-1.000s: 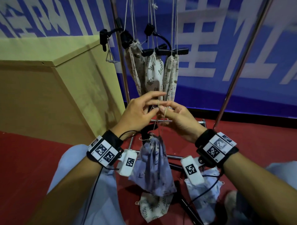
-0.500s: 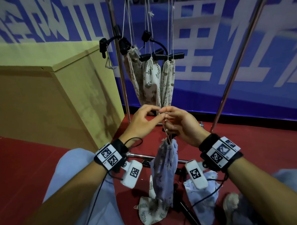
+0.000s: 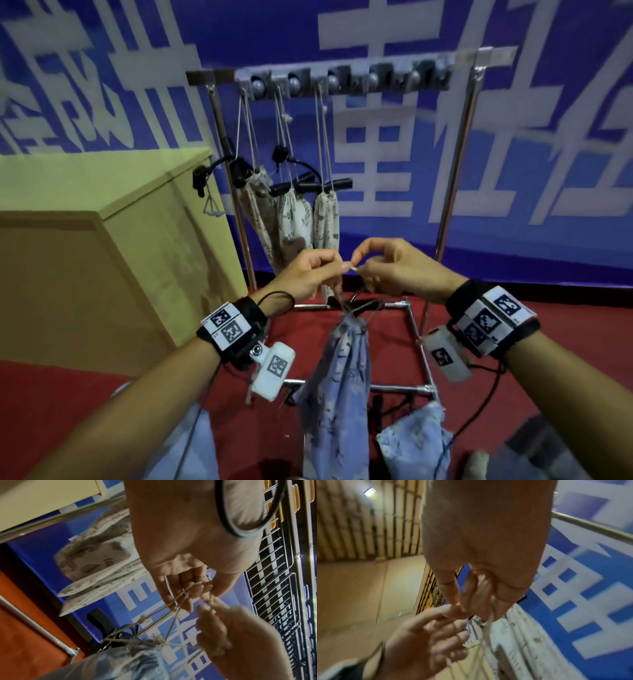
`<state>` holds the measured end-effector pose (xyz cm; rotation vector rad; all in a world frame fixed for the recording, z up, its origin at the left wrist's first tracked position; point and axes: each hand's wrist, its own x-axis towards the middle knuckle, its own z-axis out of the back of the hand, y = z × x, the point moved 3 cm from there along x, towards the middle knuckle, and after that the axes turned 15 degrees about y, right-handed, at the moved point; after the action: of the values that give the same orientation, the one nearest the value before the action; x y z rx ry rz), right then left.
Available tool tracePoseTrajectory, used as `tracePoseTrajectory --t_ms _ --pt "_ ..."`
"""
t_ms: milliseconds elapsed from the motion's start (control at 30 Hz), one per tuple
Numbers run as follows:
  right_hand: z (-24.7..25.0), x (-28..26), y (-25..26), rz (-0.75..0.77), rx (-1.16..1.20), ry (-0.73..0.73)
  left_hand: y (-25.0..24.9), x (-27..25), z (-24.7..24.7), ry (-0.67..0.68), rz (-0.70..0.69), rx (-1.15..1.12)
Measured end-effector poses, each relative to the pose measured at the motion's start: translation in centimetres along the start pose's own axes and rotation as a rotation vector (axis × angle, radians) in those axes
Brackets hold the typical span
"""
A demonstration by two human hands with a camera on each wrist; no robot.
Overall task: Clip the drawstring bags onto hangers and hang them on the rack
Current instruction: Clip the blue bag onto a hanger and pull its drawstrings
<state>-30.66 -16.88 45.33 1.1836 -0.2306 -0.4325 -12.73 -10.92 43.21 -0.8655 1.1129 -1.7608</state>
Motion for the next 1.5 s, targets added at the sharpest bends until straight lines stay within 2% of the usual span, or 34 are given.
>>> tracePoseTrajectory --t_ms 67,133,200,333,433,533,700,833,967,1133,1267,1367,1500 --pt "1.8 -0.2 1.5 -0.028 -0.228 0.046 -1.8 1.4 1.1 0.016 0.072 0.032" --pt "4.3 0.0 3.3 -0.035 -0.347 0.012 -3.8 3.2 2.7 0.018 0.128 0.117" --pt "6.9 0.8 5.1 -0.006 -0.41 -0.096 -5.6 4.9 4.4 0.0 0.129 0.27" --pt "10.9 2.9 9.7 0.092 -0.623 -0.417 -10.7 8.2 7.6 -0.073 0.129 0.573" --pt "13.2 5.0 12.8 0.1 -0.658 -0.395 -14.1 10.3 10.6 -0.181 0.127 0.737" --pt "15.6 7.4 15.2 0.06 -0.719 -0.391 -15.7 12.3 13.9 -0.236 0.154 0.718" --pt "19.3 10.8 17.4 0.126 -0.66 -0.611 -16.5 16.2 17.0 -0.35 0.071 0.592" --pt "22.3 13.3 16.8 0.092 -0.565 -0.722 -16.8 18.7 18.4 -0.456 0.025 0.546" --pt "23.5 15.9 15.4 0.01 -0.492 -0.752 -15.3 20.4 18.6 -0.535 0.004 0.537" --pt "23.2 17.0 13.4 0.033 -0.481 -0.797 -12.4 21.8 18.7 -0.599 0.019 0.622" --pt "21.0 15.9 11.2 0.038 -0.491 -0.708 -11.2 21.4 17.5 -0.507 0.027 0.637" --pt "20.1 15.5 10.7 0.063 -0.451 -0.73 -11.2 20.9 16.8 -0.504 0.023 0.643" --pt "18.4 14.7 10.8 -0.097 -0.45 -0.608 -11.1 19.9 16.4 -0.386 0.043 0.659"
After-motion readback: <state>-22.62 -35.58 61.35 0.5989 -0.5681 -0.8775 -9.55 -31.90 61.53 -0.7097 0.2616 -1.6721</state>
